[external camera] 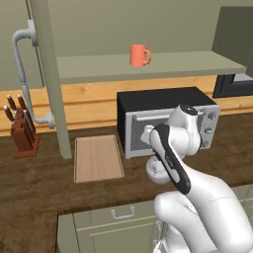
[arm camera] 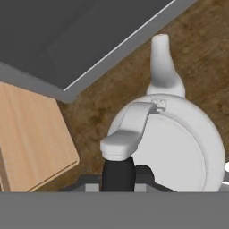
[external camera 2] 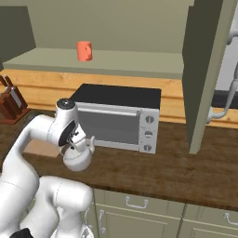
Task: Pick the kettle from the counter and place it on the tray. Then pick the mug from the cabinet and place it on the tray. Then close the cabinet doors.
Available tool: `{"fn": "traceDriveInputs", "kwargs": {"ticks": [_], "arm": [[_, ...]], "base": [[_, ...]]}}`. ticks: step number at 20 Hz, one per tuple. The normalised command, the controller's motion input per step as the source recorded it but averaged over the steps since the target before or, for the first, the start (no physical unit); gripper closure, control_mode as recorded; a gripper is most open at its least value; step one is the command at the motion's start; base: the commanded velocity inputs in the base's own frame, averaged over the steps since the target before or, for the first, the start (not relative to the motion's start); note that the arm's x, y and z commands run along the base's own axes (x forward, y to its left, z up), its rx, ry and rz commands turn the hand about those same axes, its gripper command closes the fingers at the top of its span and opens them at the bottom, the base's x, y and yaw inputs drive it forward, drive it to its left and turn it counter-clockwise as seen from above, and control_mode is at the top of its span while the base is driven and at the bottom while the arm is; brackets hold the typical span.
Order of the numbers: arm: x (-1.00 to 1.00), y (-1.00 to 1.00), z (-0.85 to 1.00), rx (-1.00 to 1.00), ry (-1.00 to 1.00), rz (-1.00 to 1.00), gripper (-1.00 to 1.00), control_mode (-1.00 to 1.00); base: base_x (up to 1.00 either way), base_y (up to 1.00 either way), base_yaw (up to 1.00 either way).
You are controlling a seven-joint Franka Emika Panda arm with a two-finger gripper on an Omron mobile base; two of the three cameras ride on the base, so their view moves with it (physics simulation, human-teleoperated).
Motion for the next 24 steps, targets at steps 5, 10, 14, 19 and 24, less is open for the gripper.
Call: {"fn": "traceDriveInputs", "kwargs": {"ticks": [5, 10, 14, 19, 24], "arm": [[0.00, 1.00, 0.34, -0.07, 0.00, 0.07, 1.00, -1.00], [0.00, 0.86, 0.20, -0.02, 0.00, 0.00, 1.00, -1.00], [0.04, 0.27, 0.00, -0.01, 0.00, -0.01, 1.00, -1.00], [0.07, 0.44, 0.00, -0.05, 0.00, 0.00, 1.00, -1.00], [0.36, 0.74, 0.00, -0.01, -0.01, 0.02, 1.00, -1.00]], "base": [[0.00, 0.00, 0.00], [0.00, 0.00, 0.00], [0.00, 0.00, 0.00], [0.00, 0.00, 0.00], [0.00, 0.00, 0.00]]}}
